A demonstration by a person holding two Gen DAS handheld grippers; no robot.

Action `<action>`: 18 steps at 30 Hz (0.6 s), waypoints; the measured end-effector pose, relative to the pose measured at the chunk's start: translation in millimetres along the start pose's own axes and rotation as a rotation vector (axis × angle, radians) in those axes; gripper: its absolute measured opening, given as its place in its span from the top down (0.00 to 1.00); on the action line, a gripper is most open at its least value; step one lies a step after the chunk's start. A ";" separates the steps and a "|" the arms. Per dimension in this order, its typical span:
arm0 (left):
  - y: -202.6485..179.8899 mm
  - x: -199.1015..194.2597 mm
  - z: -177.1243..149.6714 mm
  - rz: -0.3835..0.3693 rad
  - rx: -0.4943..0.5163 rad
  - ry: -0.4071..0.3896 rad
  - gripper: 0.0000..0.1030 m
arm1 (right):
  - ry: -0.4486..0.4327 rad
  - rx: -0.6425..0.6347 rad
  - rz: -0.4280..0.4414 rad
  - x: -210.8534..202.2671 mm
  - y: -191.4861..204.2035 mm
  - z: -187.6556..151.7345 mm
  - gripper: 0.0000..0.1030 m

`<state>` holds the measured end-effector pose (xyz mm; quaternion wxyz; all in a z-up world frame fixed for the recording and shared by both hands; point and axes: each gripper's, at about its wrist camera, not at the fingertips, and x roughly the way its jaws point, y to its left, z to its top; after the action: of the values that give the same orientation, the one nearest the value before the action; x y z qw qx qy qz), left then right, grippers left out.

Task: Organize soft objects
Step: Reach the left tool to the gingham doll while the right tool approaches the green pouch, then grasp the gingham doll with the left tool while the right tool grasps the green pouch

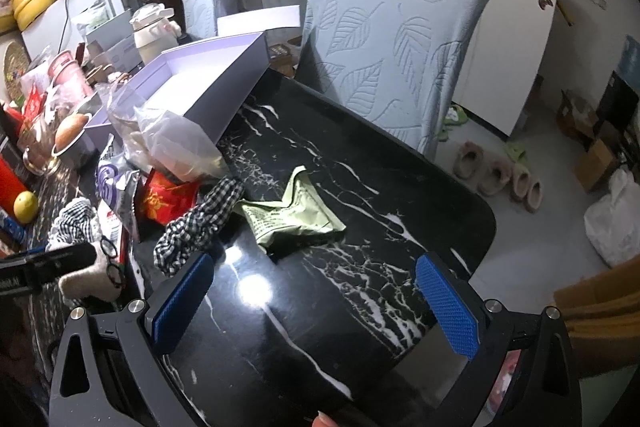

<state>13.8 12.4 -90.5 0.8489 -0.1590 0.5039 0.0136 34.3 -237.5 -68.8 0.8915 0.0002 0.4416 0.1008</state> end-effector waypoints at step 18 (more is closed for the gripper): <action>-30.8 -15.0 -8.7 -0.006 0.214 -0.088 0.60 | -0.011 0.022 0.004 11.1 -9.3 6.9 0.00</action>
<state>4.7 -17.3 -73.6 0.8823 -0.0684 0.4643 -0.0358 47.9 -244.0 -74.1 0.8938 0.0116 0.4376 0.0976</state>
